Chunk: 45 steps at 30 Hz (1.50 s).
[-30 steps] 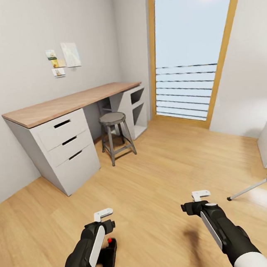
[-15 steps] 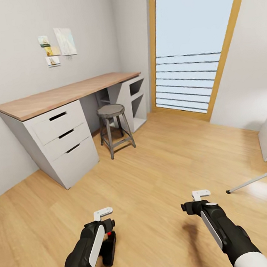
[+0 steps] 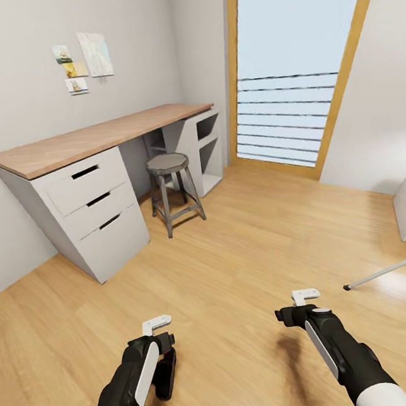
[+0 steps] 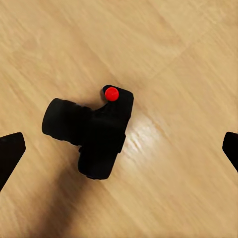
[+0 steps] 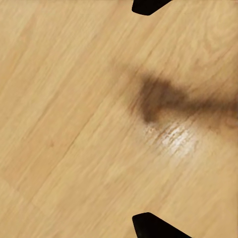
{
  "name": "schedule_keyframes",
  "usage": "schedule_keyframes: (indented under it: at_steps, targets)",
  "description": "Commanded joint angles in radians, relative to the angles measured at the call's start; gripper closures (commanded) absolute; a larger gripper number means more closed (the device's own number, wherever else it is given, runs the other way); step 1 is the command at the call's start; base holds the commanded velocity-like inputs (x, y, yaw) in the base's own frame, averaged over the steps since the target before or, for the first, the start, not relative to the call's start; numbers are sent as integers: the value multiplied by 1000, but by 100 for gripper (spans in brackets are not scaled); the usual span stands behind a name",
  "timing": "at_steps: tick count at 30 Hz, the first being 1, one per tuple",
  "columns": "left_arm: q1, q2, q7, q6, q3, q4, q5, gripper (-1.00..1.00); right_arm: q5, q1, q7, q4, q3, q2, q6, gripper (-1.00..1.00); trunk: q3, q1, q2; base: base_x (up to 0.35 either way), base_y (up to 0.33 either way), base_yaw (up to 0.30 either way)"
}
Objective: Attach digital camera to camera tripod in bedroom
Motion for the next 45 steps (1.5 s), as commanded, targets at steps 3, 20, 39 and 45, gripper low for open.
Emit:
schedule_keyframes:
  at_steps: [3,20,39,45]
  targets:
    - [0,-1,8,3,0,-1,10,-100,1,0,0,-1,0,0,5,-100,-1,0,0,0,0,0]
    - [0,0,8,3,0,-2,10,-100,1,0,0,1,0,0,3,-100,-1,0,0,0,0,0]
    - [0,-1,7,3,0,-10,12,-100,7,0,0,1,0,1,2,-100,-1,0,0,0,0,0]
    - [0,-1,7,3,-2,-11,12,-100,7,0,0,0,0,1,2,-100,-1,0,0,-130,65,0]
